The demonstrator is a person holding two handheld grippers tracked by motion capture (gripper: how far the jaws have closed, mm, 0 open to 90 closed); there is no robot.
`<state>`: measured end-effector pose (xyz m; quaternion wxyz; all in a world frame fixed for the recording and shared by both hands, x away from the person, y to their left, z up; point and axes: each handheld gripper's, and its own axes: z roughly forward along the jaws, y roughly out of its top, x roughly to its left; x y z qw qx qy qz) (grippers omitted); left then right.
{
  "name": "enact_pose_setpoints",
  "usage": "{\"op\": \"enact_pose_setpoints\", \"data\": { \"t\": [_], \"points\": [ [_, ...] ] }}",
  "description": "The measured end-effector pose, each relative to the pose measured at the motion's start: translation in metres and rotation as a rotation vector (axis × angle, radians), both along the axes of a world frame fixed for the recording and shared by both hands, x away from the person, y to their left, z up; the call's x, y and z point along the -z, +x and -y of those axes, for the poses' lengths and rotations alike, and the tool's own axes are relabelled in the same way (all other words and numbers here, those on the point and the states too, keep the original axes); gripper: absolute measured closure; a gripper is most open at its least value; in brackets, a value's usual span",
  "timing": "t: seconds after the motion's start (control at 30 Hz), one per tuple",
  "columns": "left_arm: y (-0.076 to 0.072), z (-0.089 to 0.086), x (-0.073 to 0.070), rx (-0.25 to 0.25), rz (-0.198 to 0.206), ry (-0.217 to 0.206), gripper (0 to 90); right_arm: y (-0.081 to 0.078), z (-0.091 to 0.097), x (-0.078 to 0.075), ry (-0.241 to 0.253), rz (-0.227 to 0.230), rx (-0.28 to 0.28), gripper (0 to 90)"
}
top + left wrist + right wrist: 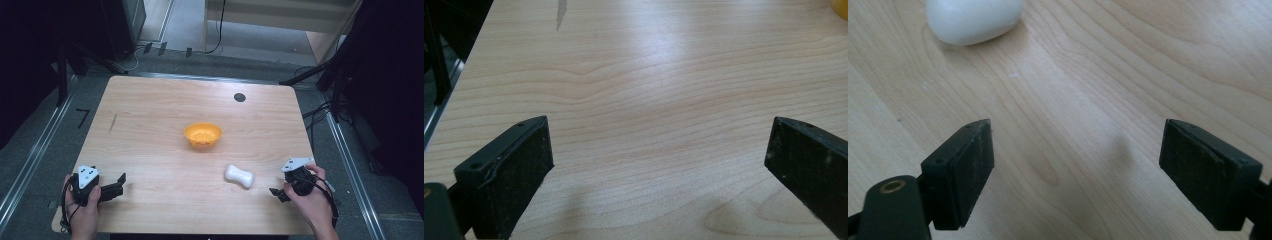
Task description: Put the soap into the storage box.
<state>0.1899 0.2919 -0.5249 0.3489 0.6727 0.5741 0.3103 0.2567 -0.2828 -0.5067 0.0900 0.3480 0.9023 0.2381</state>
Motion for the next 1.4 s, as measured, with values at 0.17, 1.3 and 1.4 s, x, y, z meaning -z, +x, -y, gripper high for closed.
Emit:
{"op": "enact_pose_setpoints", "data": {
  "t": [0.17, 1.3, 1.4],
  "points": [
    [0.0, 0.0, 0.0, 0.001, -0.001, 0.0, 0.0, 0.004, -0.009, -0.001, -0.031, -0.027, -0.021, 15.2],
    [0.0, 0.0, 0.0, 0.002, 0.002, -0.003, 0.0, 0.024, -0.067, -0.016, -0.084, -0.052, -0.153, 14.7],
    [0.0, 0.0, 0.0, 0.003, 0.002, -0.003, 0.0, 0.025, -0.072, -0.016, -0.086, -0.058, -0.159, 14.9]
  ]
}}
